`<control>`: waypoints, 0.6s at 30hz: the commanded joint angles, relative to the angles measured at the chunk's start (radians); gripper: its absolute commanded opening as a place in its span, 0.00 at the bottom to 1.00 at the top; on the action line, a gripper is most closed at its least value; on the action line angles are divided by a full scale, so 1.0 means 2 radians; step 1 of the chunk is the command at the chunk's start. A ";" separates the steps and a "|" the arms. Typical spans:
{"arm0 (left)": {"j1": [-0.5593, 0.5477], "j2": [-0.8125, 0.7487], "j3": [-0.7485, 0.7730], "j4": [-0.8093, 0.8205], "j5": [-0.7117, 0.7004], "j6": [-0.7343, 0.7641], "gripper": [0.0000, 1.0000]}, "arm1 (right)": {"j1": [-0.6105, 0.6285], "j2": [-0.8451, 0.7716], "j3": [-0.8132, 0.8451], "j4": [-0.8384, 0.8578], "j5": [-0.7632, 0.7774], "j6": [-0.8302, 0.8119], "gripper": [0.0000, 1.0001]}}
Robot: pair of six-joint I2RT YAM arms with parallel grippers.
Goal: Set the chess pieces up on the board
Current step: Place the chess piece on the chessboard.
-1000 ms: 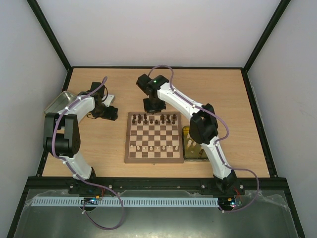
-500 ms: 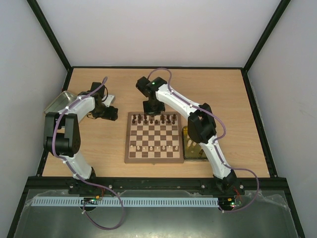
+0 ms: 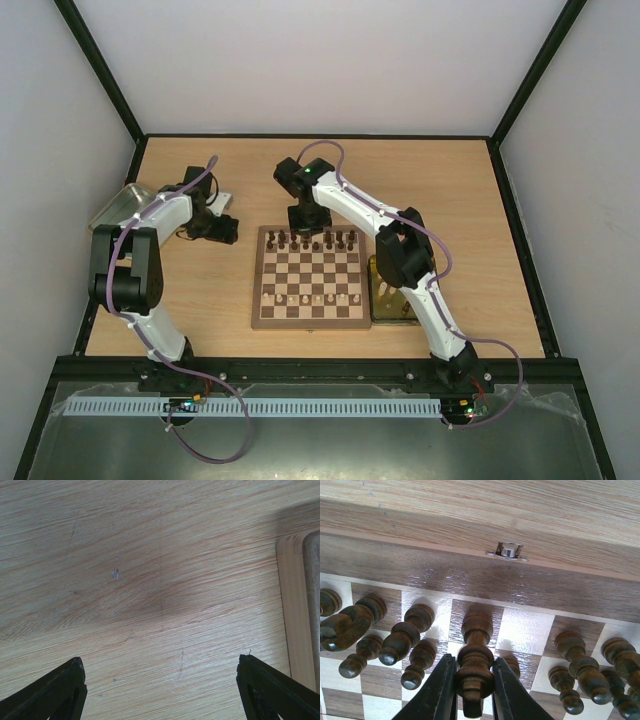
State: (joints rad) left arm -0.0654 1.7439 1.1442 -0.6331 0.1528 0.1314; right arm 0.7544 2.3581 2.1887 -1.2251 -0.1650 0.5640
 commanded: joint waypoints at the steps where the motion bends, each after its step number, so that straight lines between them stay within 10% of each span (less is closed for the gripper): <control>1: -0.002 0.007 0.003 0.001 0.000 0.005 0.82 | 0.002 0.007 0.002 -0.001 -0.003 -0.004 0.16; 18: -0.003 0.006 0.005 -0.001 0.003 0.005 0.82 | 0.003 -0.002 0.002 -0.003 0.004 -0.002 0.23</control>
State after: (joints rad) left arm -0.0673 1.7493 1.1442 -0.6323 0.1532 0.1318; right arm 0.7544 2.3581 2.1887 -1.2240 -0.1799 0.5613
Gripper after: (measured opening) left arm 0.825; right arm 0.238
